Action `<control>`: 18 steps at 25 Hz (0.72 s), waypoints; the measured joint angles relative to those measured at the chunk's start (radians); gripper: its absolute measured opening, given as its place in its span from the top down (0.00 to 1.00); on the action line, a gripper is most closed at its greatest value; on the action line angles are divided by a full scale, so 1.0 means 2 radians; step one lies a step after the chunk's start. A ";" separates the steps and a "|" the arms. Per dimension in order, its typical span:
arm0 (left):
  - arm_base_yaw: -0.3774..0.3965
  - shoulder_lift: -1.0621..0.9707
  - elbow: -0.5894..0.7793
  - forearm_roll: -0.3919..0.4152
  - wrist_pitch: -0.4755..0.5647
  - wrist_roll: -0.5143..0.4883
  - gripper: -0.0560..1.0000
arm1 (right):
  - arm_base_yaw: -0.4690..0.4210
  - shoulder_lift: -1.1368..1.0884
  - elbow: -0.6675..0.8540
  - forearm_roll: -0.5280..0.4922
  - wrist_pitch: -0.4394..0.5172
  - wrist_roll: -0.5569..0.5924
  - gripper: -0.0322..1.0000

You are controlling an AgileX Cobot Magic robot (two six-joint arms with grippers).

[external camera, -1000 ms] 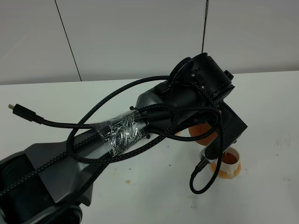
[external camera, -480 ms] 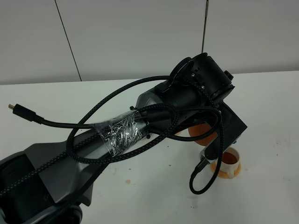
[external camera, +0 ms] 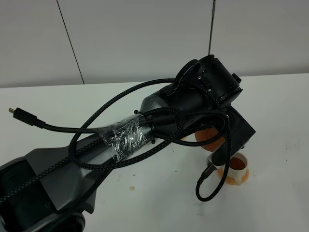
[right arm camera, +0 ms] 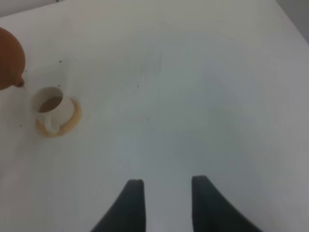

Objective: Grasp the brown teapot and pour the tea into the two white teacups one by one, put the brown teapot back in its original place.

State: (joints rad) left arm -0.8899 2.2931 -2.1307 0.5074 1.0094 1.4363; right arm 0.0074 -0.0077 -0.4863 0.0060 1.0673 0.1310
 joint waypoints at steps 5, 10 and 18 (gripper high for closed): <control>0.000 0.000 0.000 0.000 0.000 0.008 0.78 | 0.000 0.000 0.000 0.000 0.000 0.000 0.74; 0.000 0.000 0.000 0.000 0.000 0.012 0.78 | 0.000 0.000 0.000 0.000 0.000 0.000 0.74; 0.000 0.000 0.000 0.000 -0.003 0.030 0.78 | 0.000 0.000 0.000 0.000 0.000 0.000 0.74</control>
State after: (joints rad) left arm -0.8899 2.2931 -2.1307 0.5083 1.0030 1.4969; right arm 0.0074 -0.0077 -0.4863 0.0060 1.0673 0.1310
